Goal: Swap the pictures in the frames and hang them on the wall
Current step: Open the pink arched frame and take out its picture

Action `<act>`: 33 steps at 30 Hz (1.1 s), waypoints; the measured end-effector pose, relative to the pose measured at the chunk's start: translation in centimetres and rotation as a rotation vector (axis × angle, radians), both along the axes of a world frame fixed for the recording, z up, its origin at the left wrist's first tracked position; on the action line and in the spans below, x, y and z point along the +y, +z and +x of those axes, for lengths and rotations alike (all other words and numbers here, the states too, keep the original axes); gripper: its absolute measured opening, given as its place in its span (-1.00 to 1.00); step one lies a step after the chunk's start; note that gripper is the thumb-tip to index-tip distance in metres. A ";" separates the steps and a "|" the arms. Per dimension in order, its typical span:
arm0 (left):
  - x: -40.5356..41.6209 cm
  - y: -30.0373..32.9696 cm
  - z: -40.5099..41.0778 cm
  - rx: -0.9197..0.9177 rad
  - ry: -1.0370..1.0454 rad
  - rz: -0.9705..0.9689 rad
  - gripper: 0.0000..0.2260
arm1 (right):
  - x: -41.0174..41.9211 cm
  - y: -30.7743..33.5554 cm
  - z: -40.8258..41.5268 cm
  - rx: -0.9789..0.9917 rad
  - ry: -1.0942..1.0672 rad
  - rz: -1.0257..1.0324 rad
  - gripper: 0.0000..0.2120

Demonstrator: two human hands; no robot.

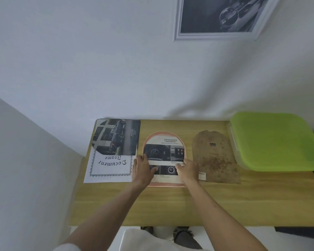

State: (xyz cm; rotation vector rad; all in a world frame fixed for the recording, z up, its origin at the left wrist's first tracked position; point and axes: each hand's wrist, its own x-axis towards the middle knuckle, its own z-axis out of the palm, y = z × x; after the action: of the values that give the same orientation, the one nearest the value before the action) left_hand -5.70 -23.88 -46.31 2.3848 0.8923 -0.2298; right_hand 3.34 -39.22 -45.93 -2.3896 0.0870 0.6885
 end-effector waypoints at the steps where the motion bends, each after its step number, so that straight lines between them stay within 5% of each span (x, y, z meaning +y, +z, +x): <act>1: 0.0 -0.1 0.0 -0.003 0.001 0.003 -0.43 | 0.1 -0.6 0.3 0.022 -0.056 0.036 -0.68; 5: -0.1 -0.4 0.1 -0.026 0.009 -0.017 -0.37 | 0.5 -0.1 0.1 0.092 -0.138 0.128 -0.83; 12: 0.0 -0.9 0.1 -0.060 0.031 -0.020 -0.36 | 2.0 2.3 -1.8 -0.072 -0.135 0.171 -0.83; 17: 0.1 -0.8 0.1 -0.069 0.039 -0.036 -0.34 | 1.8 3.0 -1.7 -0.088 -0.217 0.196 -0.60; 22: 0.1 -0.2 -0.6 -0.093 0.050 -0.089 -0.30 | 0.5 3.1 -1.2 -0.001 -0.147 0.238 -0.81; 29: 0.4 1.3 -1.0 -0.350 0.195 -0.217 -0.61 | -2.8 4.3 0.1 0.106 -0.235 0.454 -0.80; 33: -0.2 3.0 -0.5 -0.403 0.263 -0.501 -0.72 | -5.3 4.6 0.7 0.124 -0.221 0.487 -0.75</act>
State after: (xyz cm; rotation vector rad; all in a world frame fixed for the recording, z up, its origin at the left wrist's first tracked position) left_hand -6.24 -24.05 -43.30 1.7456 0.8259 0.1187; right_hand 4.03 -44.50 -41.37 -1.8403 0.2070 0.6640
